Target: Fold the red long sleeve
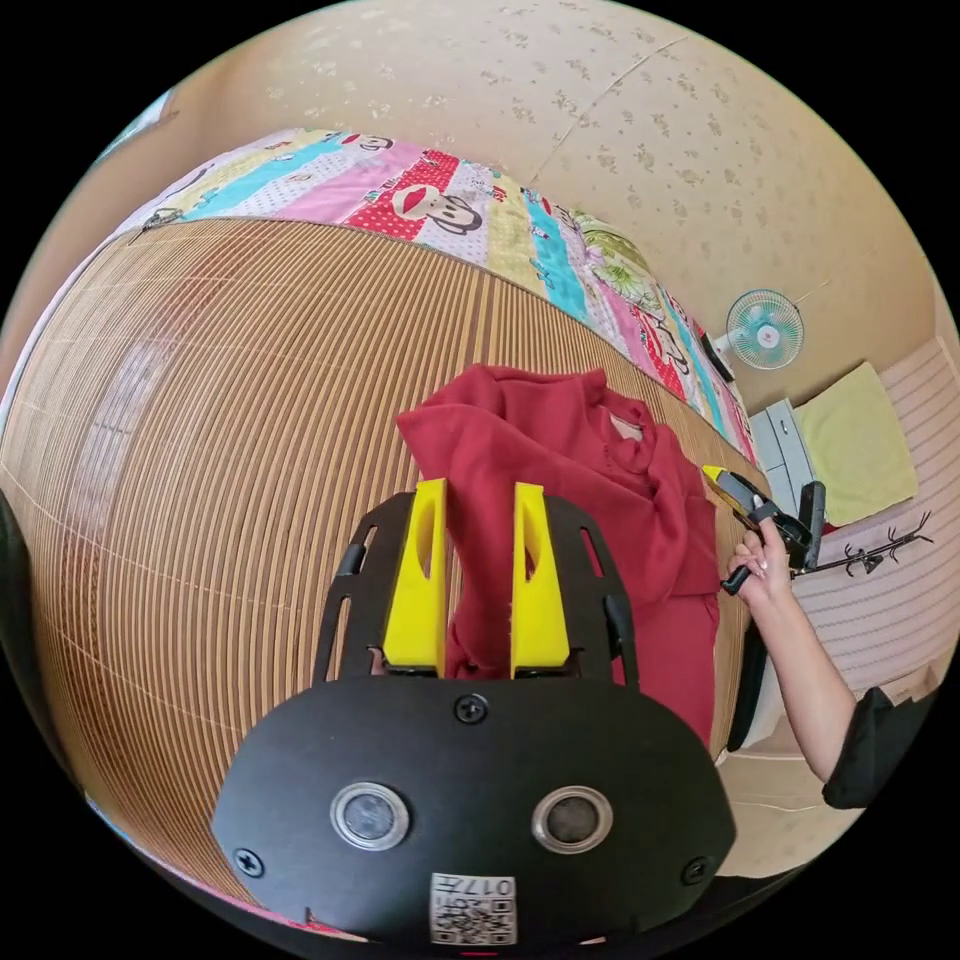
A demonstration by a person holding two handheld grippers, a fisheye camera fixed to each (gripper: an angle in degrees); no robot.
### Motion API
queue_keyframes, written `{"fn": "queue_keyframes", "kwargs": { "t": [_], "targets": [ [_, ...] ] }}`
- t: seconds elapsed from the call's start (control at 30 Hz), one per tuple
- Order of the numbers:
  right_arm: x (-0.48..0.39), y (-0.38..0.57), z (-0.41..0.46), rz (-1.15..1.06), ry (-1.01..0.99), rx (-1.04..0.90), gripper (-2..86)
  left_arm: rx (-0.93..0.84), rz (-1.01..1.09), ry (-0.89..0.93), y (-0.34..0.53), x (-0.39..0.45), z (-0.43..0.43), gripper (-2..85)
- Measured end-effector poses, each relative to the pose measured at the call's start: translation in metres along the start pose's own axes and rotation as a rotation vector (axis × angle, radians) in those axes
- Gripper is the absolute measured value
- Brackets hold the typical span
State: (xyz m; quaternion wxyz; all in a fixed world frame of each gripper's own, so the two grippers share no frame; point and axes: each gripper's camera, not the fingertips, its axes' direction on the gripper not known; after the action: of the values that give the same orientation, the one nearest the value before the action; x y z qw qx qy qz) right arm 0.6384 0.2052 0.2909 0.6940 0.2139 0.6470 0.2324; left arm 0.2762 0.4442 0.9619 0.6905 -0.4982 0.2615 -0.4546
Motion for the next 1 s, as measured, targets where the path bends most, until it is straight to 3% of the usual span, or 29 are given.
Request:
{"fn": "queue_keyframes", "kwargs": {
  "t": [0.1, 0.23, 0.37, 0.53, 0.77, 0.9, 1.0],
  "targets": [
    [-0.026, 0.009, -0.052, 0.013, -0.046, 0.103, 1.8, 0.021, -0.019, 0.042, 0.008, -0.016, 0.005, 7.0],
    [-0.044, 0.024, -0.088, -0.010, 0.099, 0.203, 3.2, 0.063, -0.058, 0.116, 0.021, -0.037, 0.003, 6.2],
    [-0.008, 0.007, -0.026, 0.005, 0.018, 0.022, 11.1, 0.073, -0.114, 0.176, 0.029, -0.059, 0.009, 6.3],
    [-0.014, -0.004, 0.060, -0.025, 0.112, -0.112, 7.2, 0.080, -0.051, 0.114, 0.033, -0.055, 0.011, 6.4],
    [-0.073, 0.029, -0.056, -0.031, 0.131, 0.184, 4.0, 0.073, -0.027, 0.118, 0.037, -0.064, 0.012, 7.0],
    [-0.017, 0.073, -0.055, 0.167, 0.276, 0.059, 4.5, 0.086, -0.052, 0.146, 0.037, -0.064, 0.010, 9.2],
    [0.015, 0.100, -0.037, 0.272, 0.241, 0.011, 7.4, 0.159, -0.079, 0.132, 0.040, -0.062, -0.006, 10.1]
  ]
}}
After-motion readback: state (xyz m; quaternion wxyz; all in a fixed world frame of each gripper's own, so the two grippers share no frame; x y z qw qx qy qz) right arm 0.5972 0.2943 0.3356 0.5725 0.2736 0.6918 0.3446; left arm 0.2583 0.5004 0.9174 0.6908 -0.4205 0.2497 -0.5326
